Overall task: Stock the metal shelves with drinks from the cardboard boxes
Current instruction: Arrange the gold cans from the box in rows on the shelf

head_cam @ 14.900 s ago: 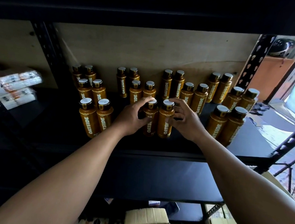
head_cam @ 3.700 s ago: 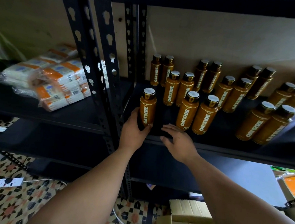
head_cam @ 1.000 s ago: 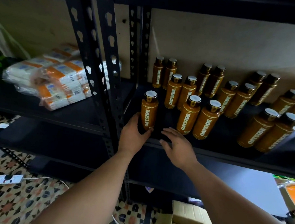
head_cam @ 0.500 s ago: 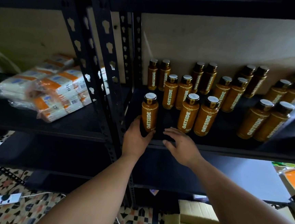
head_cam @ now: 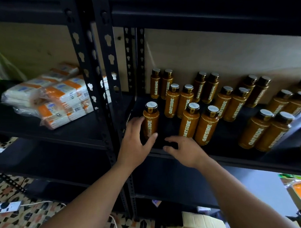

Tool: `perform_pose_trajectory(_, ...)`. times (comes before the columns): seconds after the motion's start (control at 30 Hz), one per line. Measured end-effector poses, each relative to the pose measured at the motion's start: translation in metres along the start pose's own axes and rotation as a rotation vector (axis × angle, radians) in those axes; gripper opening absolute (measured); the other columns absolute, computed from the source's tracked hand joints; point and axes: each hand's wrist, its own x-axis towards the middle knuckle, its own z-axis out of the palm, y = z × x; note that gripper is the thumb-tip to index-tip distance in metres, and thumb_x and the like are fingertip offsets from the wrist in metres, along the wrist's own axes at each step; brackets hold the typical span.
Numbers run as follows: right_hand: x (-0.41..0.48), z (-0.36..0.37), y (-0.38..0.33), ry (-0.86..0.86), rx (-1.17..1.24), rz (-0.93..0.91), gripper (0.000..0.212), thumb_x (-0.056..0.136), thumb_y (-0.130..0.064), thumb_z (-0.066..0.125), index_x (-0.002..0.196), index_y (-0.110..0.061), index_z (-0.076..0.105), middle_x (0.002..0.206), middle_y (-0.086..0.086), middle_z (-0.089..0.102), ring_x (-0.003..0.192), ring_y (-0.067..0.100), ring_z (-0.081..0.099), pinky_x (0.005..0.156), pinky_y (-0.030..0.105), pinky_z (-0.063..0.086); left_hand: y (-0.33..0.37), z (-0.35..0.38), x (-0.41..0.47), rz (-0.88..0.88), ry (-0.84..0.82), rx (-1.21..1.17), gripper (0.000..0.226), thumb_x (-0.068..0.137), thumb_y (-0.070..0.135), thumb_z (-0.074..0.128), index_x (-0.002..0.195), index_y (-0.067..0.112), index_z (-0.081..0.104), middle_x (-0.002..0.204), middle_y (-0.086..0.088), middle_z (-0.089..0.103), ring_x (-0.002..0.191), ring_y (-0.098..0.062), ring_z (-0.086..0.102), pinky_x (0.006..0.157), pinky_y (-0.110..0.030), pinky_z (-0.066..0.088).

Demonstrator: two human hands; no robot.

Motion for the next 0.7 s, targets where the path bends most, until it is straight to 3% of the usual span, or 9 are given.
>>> perform_pose_trajectory(0.1, -0.005, -0.042, -0.025, -0.091, -0.028, -0.031, 0.056, 0.099, -0.049, 0.061, 0.150, -0.029, 0.049, 0.142, -0.004, 0.060, 0.118, 0.009, 0.060, 0.091, 0.019, 0.046, 0.028, -0.018, 0.022, 0.096, 0.041, 0.047, 0.046, 0.095, 0.045, 0.062, 0.128, 0.013, 0.064, 0.132, 0.001, 0.056, 0.123, -0.011, 0.053, 0.101, -0.033, 0.049)
perform_pose_trajectory(0.17, -0.010, -0.076, -0.043, -0.134, -0.058, -0.070, 0.056, 0.099, -0.050, 0.061, 0.150, -0.031, 0.047, 0.132, -0.010, 0.065, 0.106, 0.001, 0.061, 0.083, 0.016, 0.043, 0.056, -0.039, 0.044, 0.108, -0.059, 0.021, 0.040, 0.095, 0.045, 0.062, 0.124, 0.019, 0.066, 0.117, 0.006, 0.066, 0.106, -0.005, 0.061, 0.091, -0.034, 0.055)
perform_pose_trajectory(0.23, -0.016, -0.112, -0.059, -0.116, -0.037, -0.101, 0.057, 0.098, -0.052, 0.061, 0.150, -0.034, 0.046, 0.120, -0.018, 0.069, 0.102, -0.006, 0.060, 0.088, 0.020, 0.044, 0.086, -0.063, 0.070, 0.080, -0.297, 0.044, 0.039, 0.095, 0.048, 0.064, 0.130, 0.030, 0.062, 0.111, 0.012, 0.067, 0.097, 0.000, 0.063, 0.083, -0.029, 0.055)
perform_pose_trajectory(0.33, -0.020, -0.159, -0.074, -0.027, 0.002, -0.124, 0.053, 0.097, -0.051, 0.062, 0.147, -0.037, 0.048, 0.114, -0.019, 0.071, 0.107, -0.007, 0.060, 0.095, 0.024, 0.044, 0.122, -0.093, 0.112, 0.076, -0.612, 0.142, 0.048, 0.094, 0.048, 0.064, 0.139, 0.038, 0.051, 0.112, 0.013, 0.066, 0.098, -0.001, 0.063, 0.084, -0.029, 0.055)
perform_pose_trajectory(0.4, -0.012, -0.183, -0.076, 0.028, 0.002, -0.119, 0.050, 0.097, -0.050, 0.063, 0.144, -0.038, 0.050, 0.116, -0.020, 0.068, 0.108, -0.004, 0.060, 0.094, 0.024, 0.045, 0.138, -0.102, 0.136, 0.104, -0.624, 0.144, 0.047, 0.094, 0.047, 0.064, 0.139, 0.037, 0.052, 0.110, 0.011, 0.068, 0.099, -0.005, 0.066, 0.087, -0.032, 0.056)
perform_pose_trajectory(0.53, 0.020, -0.205, -0.062, 0.055, -0.080, -0.057, 0.054, 0.096, -0.046, 0.066, 0.146, -0.034, 0.050, 0.135, -0.009, 0.064, 0.123, 0.013, 0.059, 0.106, 0.043, 0.048, 0.146, -0.087, 0.176, 0.099, -0.621, 0.191, 0.044, 0.096, 0.042, 0.064, 0.138, 0.030, 0.054, 0.111, 0.010, 0.068, 0.097, -0.006, 0.065, 0.080, -0.023, 0.052)
perform_pose_trajectory(0.7, 0.063, -0.203, -0.034, 0.095, -0.249, 0.008, 0.056, 0.098, -0.040, 0.065, 0.149, -0.022, 0.049, 0.146, 0.002, 0.057, 0.126, 0.022, 0.056, 0.107, 0.037, 0.045, 0.117, -0.036, 0.209, 0.087, -0.700, 0.320, 0.051, 0.095, 0.035, 0.069, 0.142, 0.022, 0.054, 0.123, -0.001, 0.065, 0.096, -0.011, 0.062, 0.080, -0.027, 0.048)
